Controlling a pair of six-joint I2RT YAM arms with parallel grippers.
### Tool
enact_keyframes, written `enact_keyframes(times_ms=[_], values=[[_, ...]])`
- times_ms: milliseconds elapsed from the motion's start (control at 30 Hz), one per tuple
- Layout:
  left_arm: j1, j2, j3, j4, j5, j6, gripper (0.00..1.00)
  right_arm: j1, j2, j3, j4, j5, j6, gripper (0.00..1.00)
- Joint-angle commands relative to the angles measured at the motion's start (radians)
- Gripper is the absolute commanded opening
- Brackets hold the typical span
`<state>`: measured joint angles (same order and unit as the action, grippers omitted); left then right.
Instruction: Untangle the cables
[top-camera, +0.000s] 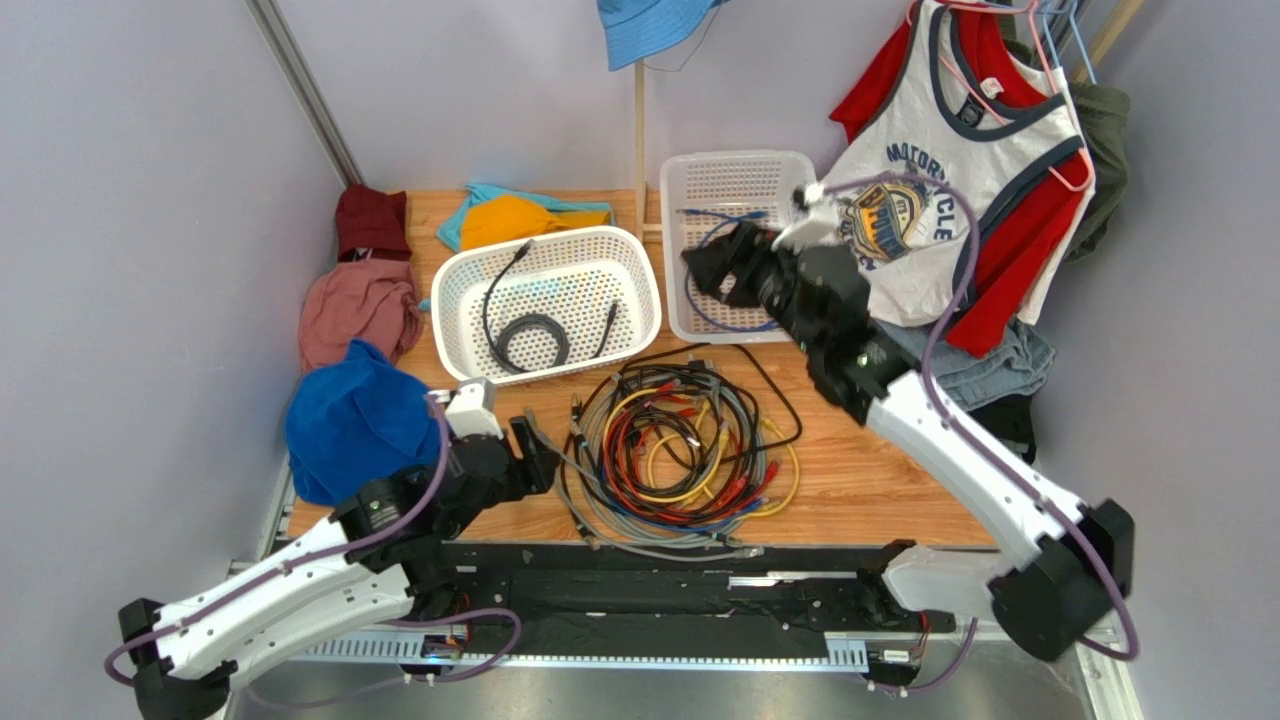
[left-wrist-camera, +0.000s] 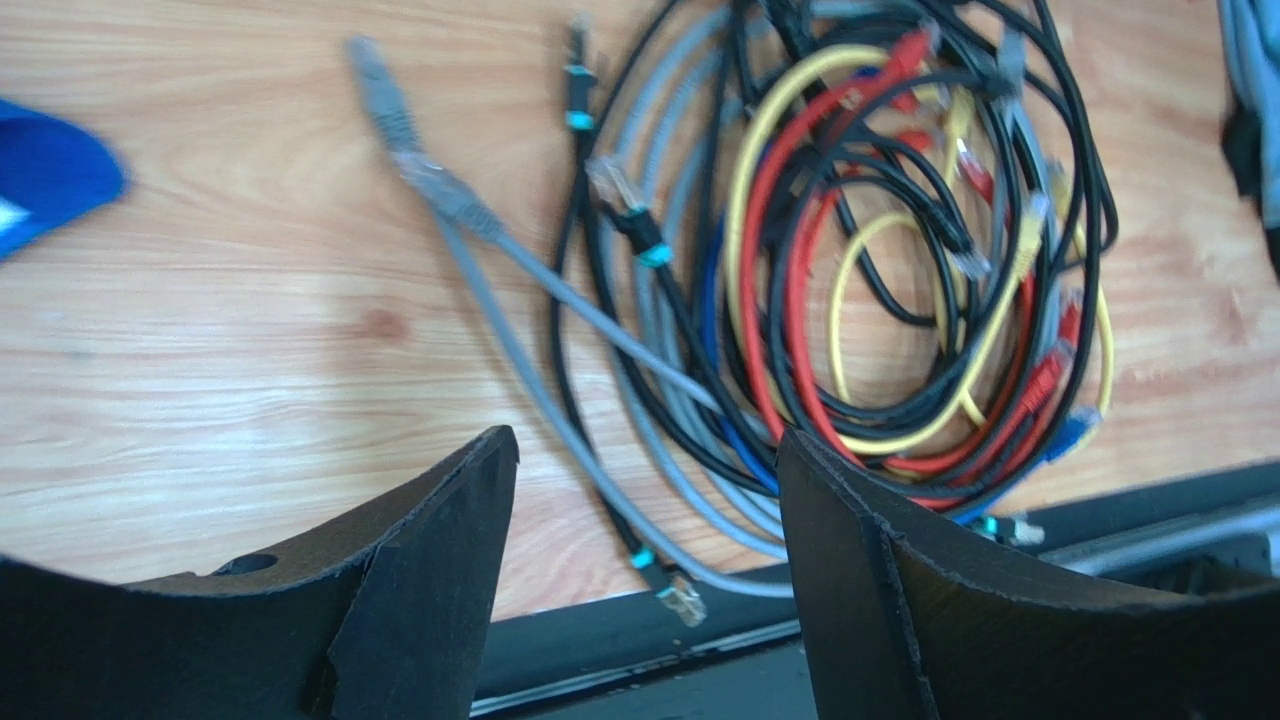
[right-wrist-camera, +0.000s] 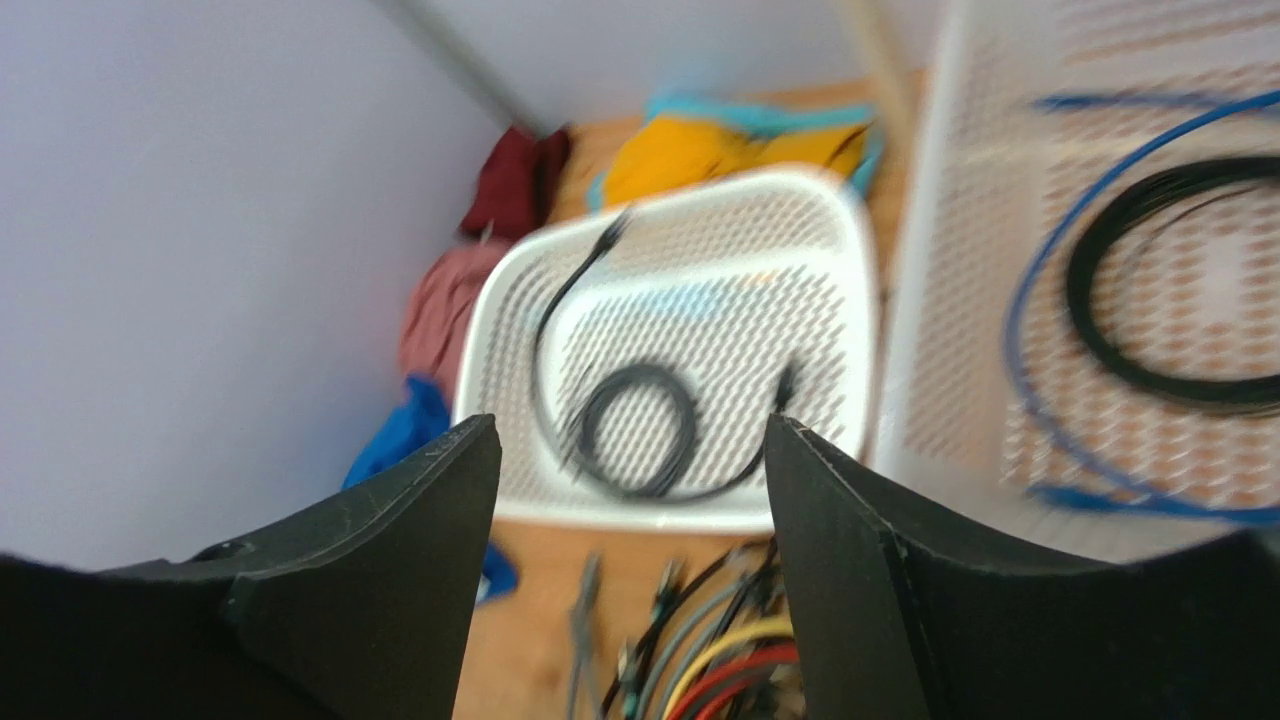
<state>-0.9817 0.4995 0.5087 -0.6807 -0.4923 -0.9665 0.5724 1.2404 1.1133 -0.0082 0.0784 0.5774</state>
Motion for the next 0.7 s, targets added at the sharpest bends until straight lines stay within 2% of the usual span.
enact_keyframes(times_ms=[0,100,233,400,533,667], values=[[-0.003,0.134,-0.012,0.217,0.109,0.069,0.73,0.188,-0.096,-0.214,-0.027,0.044,-0.040,0.68],[-0.003,0.261,-0.006,0.289,0.158,0.069,0.73,0.288,-0.163,-0.311,-0.120,0.127,-0.044,0.66],[-0.003,0.401,0.007,0.398,0.224,0.066,0.71,0.357,-0.278,-0.447,-0.162,0.138,0.013,0.64],[-0.003,0.467,-0.007,0.500,0.322,0.077,0.68,0.400,-0.410,-0.570,-0.208,0.181,0.038,0.60],[-0.003,0.516,-0.027,0.520,0.337,0.051,0.68,0.441,-0.420,-0.615,-0.222,0.120,-0.008,0.58],[-0.003,0.504,-0.033,0.497,0.308,0.000,0.68,0.628,-0.360,-0.586,-0.277,0.230,-0.028,0.64]])
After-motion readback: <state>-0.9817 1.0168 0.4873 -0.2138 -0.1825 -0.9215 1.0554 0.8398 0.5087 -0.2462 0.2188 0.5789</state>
